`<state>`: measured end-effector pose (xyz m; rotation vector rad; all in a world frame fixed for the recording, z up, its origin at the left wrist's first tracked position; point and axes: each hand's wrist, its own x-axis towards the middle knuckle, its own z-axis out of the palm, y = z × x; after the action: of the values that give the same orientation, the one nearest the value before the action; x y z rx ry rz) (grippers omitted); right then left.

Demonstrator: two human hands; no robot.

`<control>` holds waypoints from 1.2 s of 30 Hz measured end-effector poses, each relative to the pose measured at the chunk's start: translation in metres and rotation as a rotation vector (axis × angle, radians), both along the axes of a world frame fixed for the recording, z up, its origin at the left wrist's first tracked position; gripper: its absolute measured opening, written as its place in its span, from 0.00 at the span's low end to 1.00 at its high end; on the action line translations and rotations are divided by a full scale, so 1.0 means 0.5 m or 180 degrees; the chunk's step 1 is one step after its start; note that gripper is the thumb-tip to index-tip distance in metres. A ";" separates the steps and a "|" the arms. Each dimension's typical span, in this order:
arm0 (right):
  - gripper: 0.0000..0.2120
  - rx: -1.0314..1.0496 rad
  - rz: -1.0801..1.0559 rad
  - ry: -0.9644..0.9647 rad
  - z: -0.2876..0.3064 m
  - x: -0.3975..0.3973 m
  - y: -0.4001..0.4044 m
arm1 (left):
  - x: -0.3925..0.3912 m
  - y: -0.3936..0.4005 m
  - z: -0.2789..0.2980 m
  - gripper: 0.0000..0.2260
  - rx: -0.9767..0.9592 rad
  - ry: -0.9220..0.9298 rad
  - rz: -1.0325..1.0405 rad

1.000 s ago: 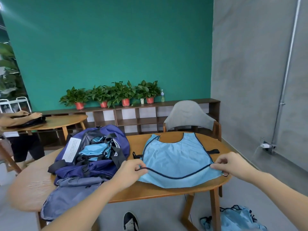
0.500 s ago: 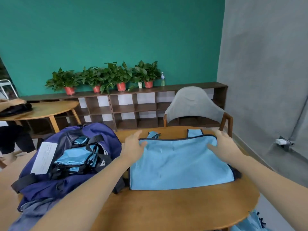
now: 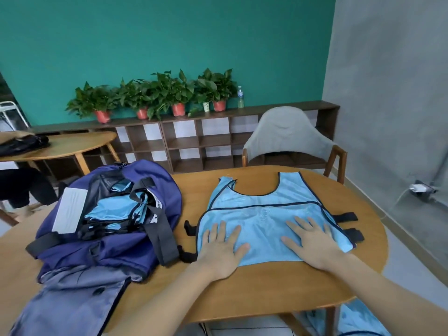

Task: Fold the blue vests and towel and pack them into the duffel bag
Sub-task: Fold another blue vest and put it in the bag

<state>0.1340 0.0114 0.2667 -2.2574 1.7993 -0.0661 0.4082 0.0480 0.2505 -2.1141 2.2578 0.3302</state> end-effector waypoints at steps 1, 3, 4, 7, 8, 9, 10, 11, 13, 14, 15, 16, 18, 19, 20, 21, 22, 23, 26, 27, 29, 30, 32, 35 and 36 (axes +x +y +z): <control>0.48 -0.0031 0.0005 0.0011 0.000 -0.004 0.013 | -0.008 0.015 0.000 0.32 0.0002 -0.0014 0.0006; 0.48 -0.0108 0.0005 0.0036 -0.002 -0.013 0.038 | -0.021 0.046 -0.001 0.32 0.0011 -0.0041 0.0008; 0.46 -0.0164 0.0006 0.0042 -0.004 -0.019 0.052 | -0.026 0.063 -0.001 0.32 0.0004 -0.0042 0.0009; 0.41 -0.0274 -0.0003 0.0102 -0.006 -0.037 0.087 | -0.041 0.115 -0.002 0.32 0.0001 0.0049 0.0010; 0.41 -0.0320 -0.0023 0.0126 -0.006 -0.041 0.095 | -0.045 0.132 0.000 0.32 -0.0003 0.0099 0.0007; 0.43 -0.0391 -0.0053 0.0171 -0.003 -0.044 0.102 | -0.048 0.146 0.003 0.32 0.0004 0.0147 0.0002; 0.46 -0.0483 -0.0086 0.0236 0.001 -0.044 0.106 | -0.051 0.158 0.008 0.32 0.0028 0.0201 -0.0006; 0.48 -0.0587 -0.0113 0.0292 0.009 -0.042 0.109 | -0.052 0.164 0.016 0.33 0.0051 0.0269 -0.0003; 0.45 -0.0808 -0.0169 0.0292 0.023 -0.027 0.102 | -0.050 0.162 0.040 0.32 -0.0010 0.0478 0.0057; 0.41 -0.0951 -0.0177 0.0229 0.032 -0.014 0.093 | -0.047 0.152 0.057 0.31 -0.0138 0.0620 0.0110; 0.35 -0.1077 -0.0157 0.0129 0.040 0.002 0.080 | -0.042 0.138 0.072 0.29 -0.0322 0.0744 0.0161; 0.30 -0.1173 -0.0106 -0.0021 0.050 0.022 0.067 | -0.036 0.119 0.088 0.26 -0.0548 0.0787 0.0174; 0.22 -0.1148 0.0025 -0.0309 0.066 0.068 0.031 | -0.018 0.067 0.119 0.22 -0.0935 0.0724 0.0151; 0.19 -0.1037 0.0051 -0.0405 0.075 0.095 0.009 | -0.008 0.036 0.132 0.20 -0.1014 0.0749 0.0191; 0.17 -0.0882 0.0046 -0.0509 0.080 0.121 -0.017 | 0.001 0.002 0.143 0.18 -0.1037 0.0818 0.0258; 0.15 -0.0735 0.0032 -0.0635 0.082 0.147 -0.045 | 0.011 -0.033 0.149 0.17 -0.1053 0.0881 0.0318; 0.14 -0.0612 0.0018 -0.0750 0.081 0.172 -0.075 | 0.021 -0.070 0.151 0.16 -0.1078 0.0913 0.0363; 0.14 -0.0523 0.0011 -0.0821 0.079 0.196 -0.105 | 0.029 -0.105 0.152 0.16 -0.1104 0.0920 0.0411; 0.12 -0.0393 -0.0019 -0.0886 0.071 0.257 -0.188 | 0.046 -0.202 0.140 0.15 -0.1135 0.0960 0.0453; 0.11 -0.0375 -0.0040 -0.0920 0.070 0.274 -0.212 | 0.049 -0.229 0.132 0.16 -0.1124 0.0937 0.0411; 0.09 -0.0353 -0.0109 -0.1125 0.064 0.302 -0.254 | 0.051 -0.274 0.111 0.17 -0.1087 0.0757 0.0318; 0.09 -0.0322 -0.0160 -0.1275 0.057 0.312 -0.275 | 0.052 -0.294 0.098 0.18 -0.1086 0.0633 0.0290; 0.11 -0.0207 -0.0258 -0.1640 0.038 0.326 -0.307 | 0.058 -0.323 0.074 0.18 -0.1119 0.0458 0.0295; 0.14 -0.0261 -0.0350 -0.2127 0.001 0.332 -0.325 | 0.068 -0.342 0.040 0.12 -0.1371 0.0510 0.0316; 0.14 -0.0334 -0.0376 -0.2282 -0.012 0.330 -0.326 | 0.072 -0.347 0.027 0.09 -0.1533 0.0531 0.0281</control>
<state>0.2991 -0.1517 0.2608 -1.8285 1.5341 -0.8840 0.4441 -0.1255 0.2642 -2.4951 2.5494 -0.0494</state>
